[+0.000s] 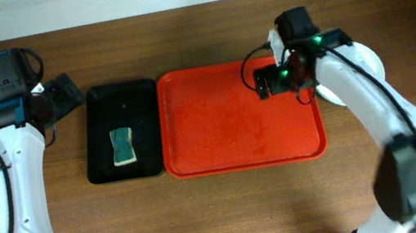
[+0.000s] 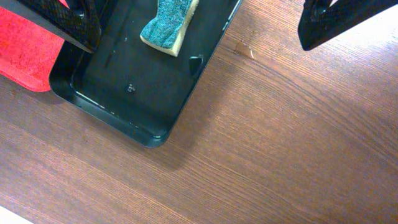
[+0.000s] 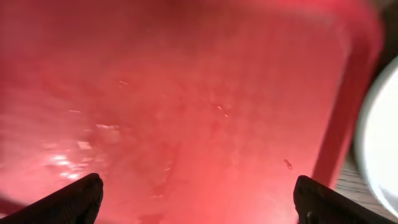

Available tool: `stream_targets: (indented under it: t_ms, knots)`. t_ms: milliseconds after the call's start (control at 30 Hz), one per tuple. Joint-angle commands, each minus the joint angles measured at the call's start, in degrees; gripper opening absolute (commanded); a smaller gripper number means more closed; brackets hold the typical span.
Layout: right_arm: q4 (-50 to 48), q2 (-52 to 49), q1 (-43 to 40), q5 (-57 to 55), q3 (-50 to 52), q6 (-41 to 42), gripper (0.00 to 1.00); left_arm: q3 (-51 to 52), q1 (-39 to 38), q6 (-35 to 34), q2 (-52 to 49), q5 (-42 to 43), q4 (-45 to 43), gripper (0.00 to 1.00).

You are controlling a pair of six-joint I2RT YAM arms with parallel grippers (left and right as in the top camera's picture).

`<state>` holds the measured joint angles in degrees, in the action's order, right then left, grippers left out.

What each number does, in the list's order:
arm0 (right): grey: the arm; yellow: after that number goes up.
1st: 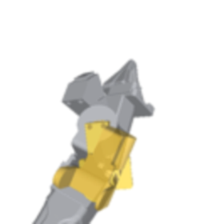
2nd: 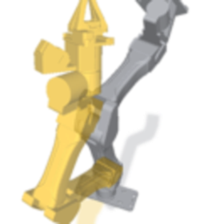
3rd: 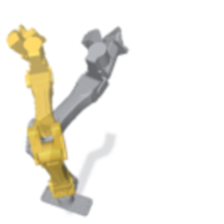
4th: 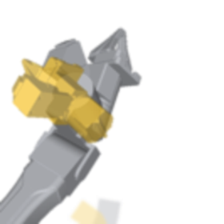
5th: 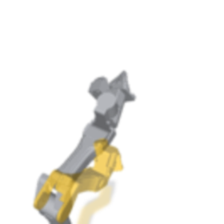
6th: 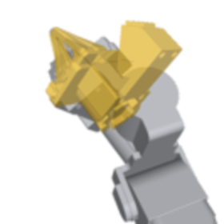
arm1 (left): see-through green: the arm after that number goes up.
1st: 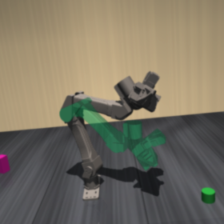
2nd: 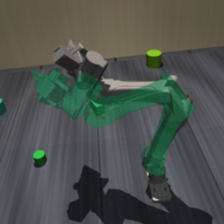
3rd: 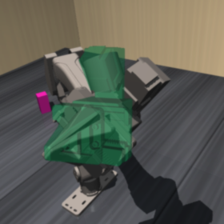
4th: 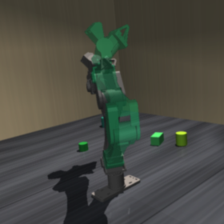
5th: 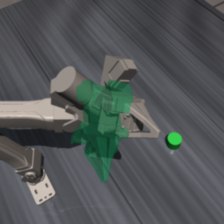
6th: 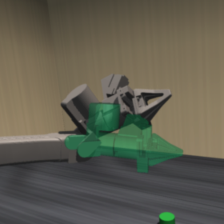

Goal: Clean dirty plates on tray and stack at the side

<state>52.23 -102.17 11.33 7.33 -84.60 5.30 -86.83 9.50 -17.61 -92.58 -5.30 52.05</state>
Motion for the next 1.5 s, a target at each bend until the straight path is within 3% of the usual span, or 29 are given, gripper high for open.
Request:
stream_targets:
  t_ms: [0,300,433,700,900,1067,1267,1467]
  knots:
    - [0.00,13.97,3.17,-0.48,0.07,-0.59,0.99,-0.09,0.11,-0.42,0.02,0.39,-0.04,1.00]
    - [0.00,47.98,1.11,-3.80,0.07,-0.61,0.99,-0.09,0.11,-0.42,0.02,0.39,-0.04,0.99]
    - [0.48,58.51,-0.66,-4.17,0.07,-0.59,0.99,-0.09,0.11,-0.42,0.02,0.39,-0.04,1.00]
    - [1.53,74.71,-2.80,-4.22,1.18,-0.63,0.99,-0.09,0.11,-0.42,0.02,0.39,-0.04,0.99]
    - [-1.36,84.48,-8.94,-4.15,13.66,-0.59,0.99,-0.09,0.11,-0.42,0.02,0.39,-0.04,0.99]
    - [-16.48,91.14,-12.22,-2.93,31.69,-0.48,0.99,-0.09,0.11,-0.42,0.02,0.39,-0.07,0.99]
    - [-50.29,96.70,-12.15,2.32,55.98,-0.39,0.99,-0.09,0.11,-0.42,0.02,0.39,-0.04,0.99]
    - [-67.63,101.98,-12.15,2.05,67.65,-0.44,0.99,-0.09,0.11,-0.42,0.02,0.39,-0.04,1.00]
